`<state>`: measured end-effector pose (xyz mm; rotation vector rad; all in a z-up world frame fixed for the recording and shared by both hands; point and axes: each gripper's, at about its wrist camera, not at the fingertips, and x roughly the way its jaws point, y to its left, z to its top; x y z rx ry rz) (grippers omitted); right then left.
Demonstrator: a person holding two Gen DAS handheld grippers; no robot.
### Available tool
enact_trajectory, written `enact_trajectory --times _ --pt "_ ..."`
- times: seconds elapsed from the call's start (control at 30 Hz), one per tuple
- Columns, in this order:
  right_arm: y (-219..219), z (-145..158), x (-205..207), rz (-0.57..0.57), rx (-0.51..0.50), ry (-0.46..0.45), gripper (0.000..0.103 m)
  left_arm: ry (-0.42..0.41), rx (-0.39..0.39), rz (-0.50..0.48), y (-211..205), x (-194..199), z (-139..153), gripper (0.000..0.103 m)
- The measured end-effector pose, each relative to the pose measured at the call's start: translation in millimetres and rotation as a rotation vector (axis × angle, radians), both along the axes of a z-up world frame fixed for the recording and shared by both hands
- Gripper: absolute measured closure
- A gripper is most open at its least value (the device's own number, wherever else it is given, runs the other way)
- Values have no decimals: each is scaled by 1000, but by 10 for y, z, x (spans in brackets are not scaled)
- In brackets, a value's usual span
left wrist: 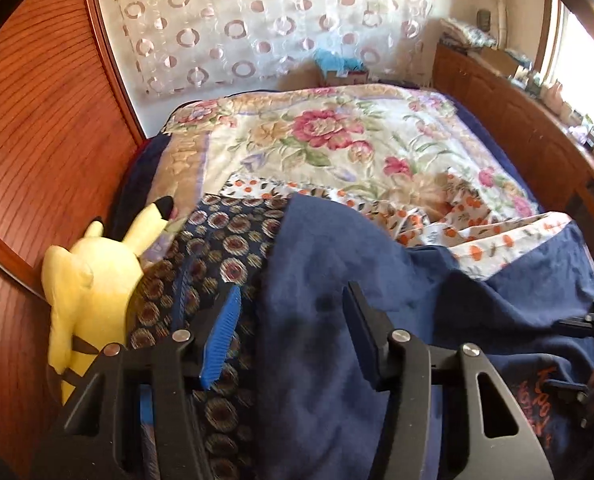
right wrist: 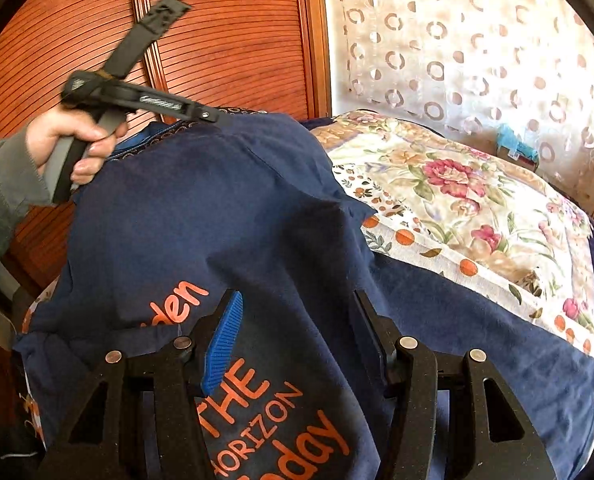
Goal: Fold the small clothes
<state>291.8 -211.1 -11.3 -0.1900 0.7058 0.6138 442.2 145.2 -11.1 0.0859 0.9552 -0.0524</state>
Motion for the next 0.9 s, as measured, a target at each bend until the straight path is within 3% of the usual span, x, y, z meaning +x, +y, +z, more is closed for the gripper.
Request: enact_trajectory --times 0.2,0.23,0.3,0.4,0.7,0.9 --pt "-53 0 53 -14 2 9 46 66 8 -27 -19 129 -96 52" --pt "-65 0 61 -17 3 12 46 63 15 -33 -40 122 -93 58" --pt "-83 0 60 -24 6 16 46 50 50 -32 -87 100 -76 81" --pt "-97 3 74 -33 4 20 46 -12 67 -57 -173 -10 26 95" --pt "-149 53 182 -65 44 28 46 -142 36 -194 -599 -585 526 97" --pt "-224 97 402 -97 85 32 46 -108 6 -242 -668 -1050 482 97"
